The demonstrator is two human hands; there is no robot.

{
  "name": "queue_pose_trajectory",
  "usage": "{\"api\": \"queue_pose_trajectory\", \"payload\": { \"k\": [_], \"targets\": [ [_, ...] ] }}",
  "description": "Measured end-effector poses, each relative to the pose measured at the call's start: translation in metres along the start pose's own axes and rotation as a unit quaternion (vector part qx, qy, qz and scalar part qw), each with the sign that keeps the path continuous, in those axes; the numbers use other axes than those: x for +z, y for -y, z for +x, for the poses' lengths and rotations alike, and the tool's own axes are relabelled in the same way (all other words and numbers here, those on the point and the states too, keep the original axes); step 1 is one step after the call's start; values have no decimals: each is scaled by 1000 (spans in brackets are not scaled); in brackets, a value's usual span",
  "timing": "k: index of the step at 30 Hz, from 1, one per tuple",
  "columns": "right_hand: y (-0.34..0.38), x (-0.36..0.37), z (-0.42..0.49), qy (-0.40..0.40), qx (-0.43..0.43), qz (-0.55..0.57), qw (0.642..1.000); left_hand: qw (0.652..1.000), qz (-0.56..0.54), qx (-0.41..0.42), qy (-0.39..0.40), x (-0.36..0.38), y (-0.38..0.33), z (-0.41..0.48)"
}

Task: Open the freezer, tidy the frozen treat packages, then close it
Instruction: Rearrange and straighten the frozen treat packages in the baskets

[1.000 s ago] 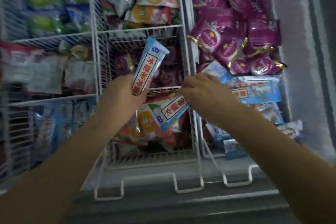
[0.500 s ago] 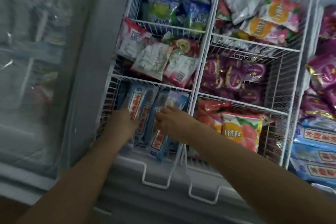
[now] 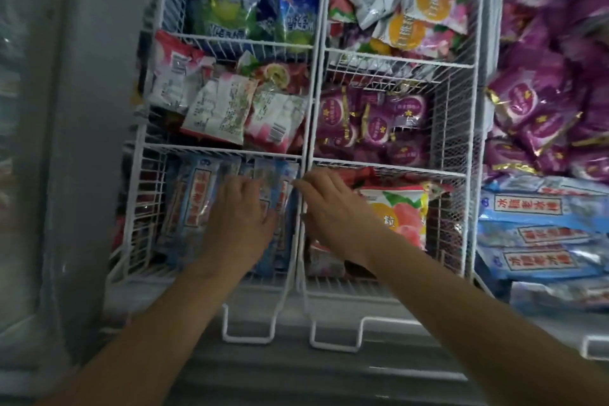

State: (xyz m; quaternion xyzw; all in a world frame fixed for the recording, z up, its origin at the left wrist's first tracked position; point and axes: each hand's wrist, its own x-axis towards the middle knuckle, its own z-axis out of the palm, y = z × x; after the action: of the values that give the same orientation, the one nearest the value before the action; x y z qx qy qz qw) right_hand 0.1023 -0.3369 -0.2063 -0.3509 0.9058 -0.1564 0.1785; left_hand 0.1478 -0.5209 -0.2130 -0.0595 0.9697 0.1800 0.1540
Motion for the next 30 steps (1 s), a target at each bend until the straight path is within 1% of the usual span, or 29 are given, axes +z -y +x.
{"api": "queue_pose_trajectory", "payload": {
  "k": [2, 4, 7, 10, 12, 15, 19, 21, 22, 24, 25, 27, 30],
  "targets": [
    [-23, -14, -35, -8, 53, 23, 998, 997, -5, 80, 3, 9, -38, 2],
    [-48, -25, -69, 4, 98, 12, 995, 990, -23, 139, 6, 17, -78, 5],
    [-85, -40, -122, 6, 162, 3, 987, 976, -43, 215, 5, 34, -141, 10],
    [-121, -51, -166, -2, 226, 8, 974, 961, -48, 272, 18, 52, -202, 15],
    [-148, -54, -191, 20, 287, 23, 957, 947, -58, 314, 27, 65, -241, 19],
    [-190, -58, -227, 77, 326, -8, 942, 931, -70, 353, 60, 86, -297, 31],
    [-226, -60, -257, 101, 320, -60, 940, 929, -32, 354, 101, 122, -357, 58],
    [-238, -62, -262, 103, 319, -60, 940, 927, 42, 348, 137, 140, -376, 73],
    [-243, -62, -263, 109, 310, -48, 943, 918, 91, 351, 161, 148, -383, 79],
    [-248, -62, -267, 137, 276, -9, 951, 906, 146, 347, 193, 158, -391, 84],
    [-249, -60, -270, 155, 259, 7, 953, 906, 155, 342, 195, 162, -393, 84],
    [-249, -57, -274, 180, 238, 5, 954, 911, 153, 336, 184, 166, -394, 83],
    [-250, -56, -278, 179, 221, -11, 959, 912, 151, 338, 175, 166, -393, 78]
  ]
}}
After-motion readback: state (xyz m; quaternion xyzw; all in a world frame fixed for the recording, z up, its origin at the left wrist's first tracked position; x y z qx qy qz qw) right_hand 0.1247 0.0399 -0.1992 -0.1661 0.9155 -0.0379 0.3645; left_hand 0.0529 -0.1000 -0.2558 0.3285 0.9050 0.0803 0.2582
